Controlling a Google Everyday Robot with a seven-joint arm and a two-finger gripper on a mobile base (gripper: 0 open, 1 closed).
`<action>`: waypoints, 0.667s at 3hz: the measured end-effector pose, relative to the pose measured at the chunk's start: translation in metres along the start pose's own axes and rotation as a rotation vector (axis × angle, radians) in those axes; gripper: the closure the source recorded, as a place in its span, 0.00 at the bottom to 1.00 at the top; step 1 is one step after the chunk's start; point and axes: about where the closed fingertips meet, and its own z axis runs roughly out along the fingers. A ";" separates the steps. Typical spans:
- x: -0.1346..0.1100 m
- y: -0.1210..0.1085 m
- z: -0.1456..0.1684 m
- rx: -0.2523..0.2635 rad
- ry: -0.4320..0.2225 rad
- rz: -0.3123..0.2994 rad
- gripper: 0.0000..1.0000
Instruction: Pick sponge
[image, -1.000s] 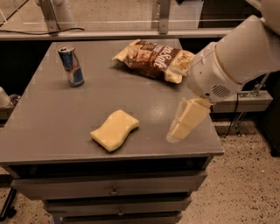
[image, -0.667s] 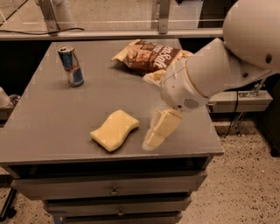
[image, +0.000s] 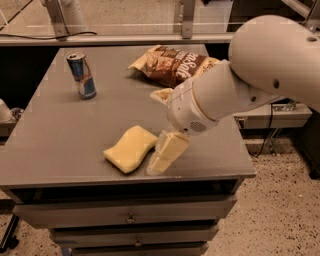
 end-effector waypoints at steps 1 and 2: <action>0.002 -0.004 0.021 -0.015 -0.020 -0.031 0.00; 0.014 -0.007 0.041 -0.037 -0.023 -0.031 0.00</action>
Offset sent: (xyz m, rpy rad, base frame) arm 0.0310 0.0160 -0.0679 0.0118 0.0363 0.0594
